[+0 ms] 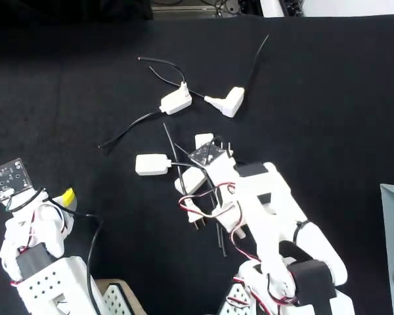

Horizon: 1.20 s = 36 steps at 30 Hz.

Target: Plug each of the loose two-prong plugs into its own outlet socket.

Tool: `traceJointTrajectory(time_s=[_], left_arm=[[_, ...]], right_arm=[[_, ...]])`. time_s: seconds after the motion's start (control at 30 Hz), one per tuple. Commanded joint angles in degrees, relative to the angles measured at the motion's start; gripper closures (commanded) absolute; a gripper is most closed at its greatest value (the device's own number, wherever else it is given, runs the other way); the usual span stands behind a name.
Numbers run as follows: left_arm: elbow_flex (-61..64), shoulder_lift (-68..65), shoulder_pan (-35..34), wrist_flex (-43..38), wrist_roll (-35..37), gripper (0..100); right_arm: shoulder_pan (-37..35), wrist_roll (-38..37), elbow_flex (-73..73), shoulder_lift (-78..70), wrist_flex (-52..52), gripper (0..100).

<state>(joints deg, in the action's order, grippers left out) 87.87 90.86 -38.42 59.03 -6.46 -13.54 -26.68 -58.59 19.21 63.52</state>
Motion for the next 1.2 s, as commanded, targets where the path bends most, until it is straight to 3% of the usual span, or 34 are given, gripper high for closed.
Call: traceJointTrajectory(time_s=[0.0, 0.2, 0.37, 1.03, 1.17], left_arm=[[-0.57, 0.44, -0.40, 0.09, -0.44, 68], [-0.57, 0.44, -0.40, 0.09, -0.44, 68], [-0.57, 0.44, -0.40, 0.09, -0.44, 68], [-0.57, 0.44, -0.40, 0.09, -0.44, 68], [-0.48, 0.44, -0.40, 0.09, -0.44, 68]], right_arm=[[0.62, -0.62, 4.70, -0.13, 2.46, 98.7], [0.53, -0.53, 6.81, -0.57, 8.35, 87.7], [0.53, -0.62, 6.64, -0.57, 7.38, 92.1], [0.62, -0.62, 8.13, -4.09, 5.10, 92.4], [0.62, -0.62, 9.10, -6.90, 5.10, 97.5]])
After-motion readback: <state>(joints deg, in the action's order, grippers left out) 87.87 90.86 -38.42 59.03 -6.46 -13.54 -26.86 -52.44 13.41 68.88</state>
